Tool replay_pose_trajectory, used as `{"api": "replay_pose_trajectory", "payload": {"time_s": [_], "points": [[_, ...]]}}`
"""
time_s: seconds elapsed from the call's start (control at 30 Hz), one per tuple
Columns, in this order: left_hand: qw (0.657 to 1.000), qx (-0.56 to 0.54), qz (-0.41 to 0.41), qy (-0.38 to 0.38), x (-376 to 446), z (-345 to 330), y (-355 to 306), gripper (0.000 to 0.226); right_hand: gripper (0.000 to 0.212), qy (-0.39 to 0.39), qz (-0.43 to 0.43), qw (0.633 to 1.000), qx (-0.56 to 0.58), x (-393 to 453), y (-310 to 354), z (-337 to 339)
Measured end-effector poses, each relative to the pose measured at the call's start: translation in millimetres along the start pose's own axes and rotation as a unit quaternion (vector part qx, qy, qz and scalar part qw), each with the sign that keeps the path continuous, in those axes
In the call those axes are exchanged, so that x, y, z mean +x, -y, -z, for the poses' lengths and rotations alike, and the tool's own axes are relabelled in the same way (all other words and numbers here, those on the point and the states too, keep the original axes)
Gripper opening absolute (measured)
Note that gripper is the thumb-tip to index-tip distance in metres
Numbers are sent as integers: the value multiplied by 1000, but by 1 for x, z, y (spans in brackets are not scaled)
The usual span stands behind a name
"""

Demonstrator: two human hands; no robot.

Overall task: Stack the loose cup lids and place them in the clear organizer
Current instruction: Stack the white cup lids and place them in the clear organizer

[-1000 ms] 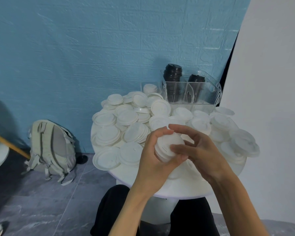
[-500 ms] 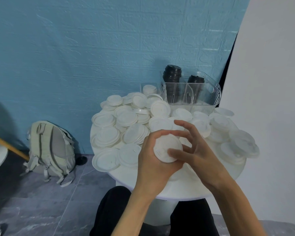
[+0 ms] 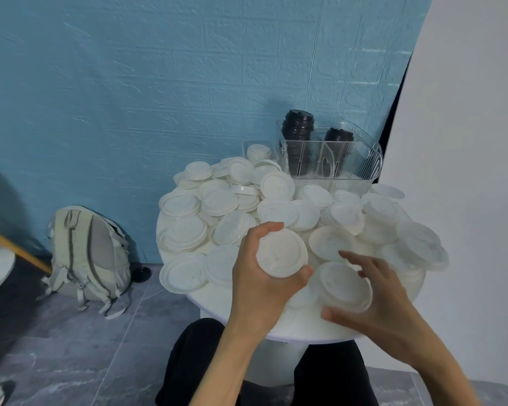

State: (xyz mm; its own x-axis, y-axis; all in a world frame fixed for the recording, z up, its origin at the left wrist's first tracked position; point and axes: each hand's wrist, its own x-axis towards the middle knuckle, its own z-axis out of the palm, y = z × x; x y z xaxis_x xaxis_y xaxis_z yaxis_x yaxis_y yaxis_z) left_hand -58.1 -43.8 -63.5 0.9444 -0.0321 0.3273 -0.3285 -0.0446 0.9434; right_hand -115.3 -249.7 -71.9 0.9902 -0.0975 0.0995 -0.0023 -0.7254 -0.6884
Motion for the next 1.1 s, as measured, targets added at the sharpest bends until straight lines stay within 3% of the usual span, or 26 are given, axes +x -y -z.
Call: {"api": "replay_pose_trajectory", "payload": {"time_s": [0.27,0.63,0.87,1.1], "points": [[1000,4,8,11,2,1,4,72,78,-37,8,999,-38,4,1,-4],[1000,17,10,20,2,-2,4,72,72,-166,29,965,202,19,29,-7],[999,-9,21,22,1,-2,1,88,68,-66,121,962,234,24,61,-21],[999,-29,17,34,1,-6,5,81,56,-1,103,960,262,23,72,-26]]}}
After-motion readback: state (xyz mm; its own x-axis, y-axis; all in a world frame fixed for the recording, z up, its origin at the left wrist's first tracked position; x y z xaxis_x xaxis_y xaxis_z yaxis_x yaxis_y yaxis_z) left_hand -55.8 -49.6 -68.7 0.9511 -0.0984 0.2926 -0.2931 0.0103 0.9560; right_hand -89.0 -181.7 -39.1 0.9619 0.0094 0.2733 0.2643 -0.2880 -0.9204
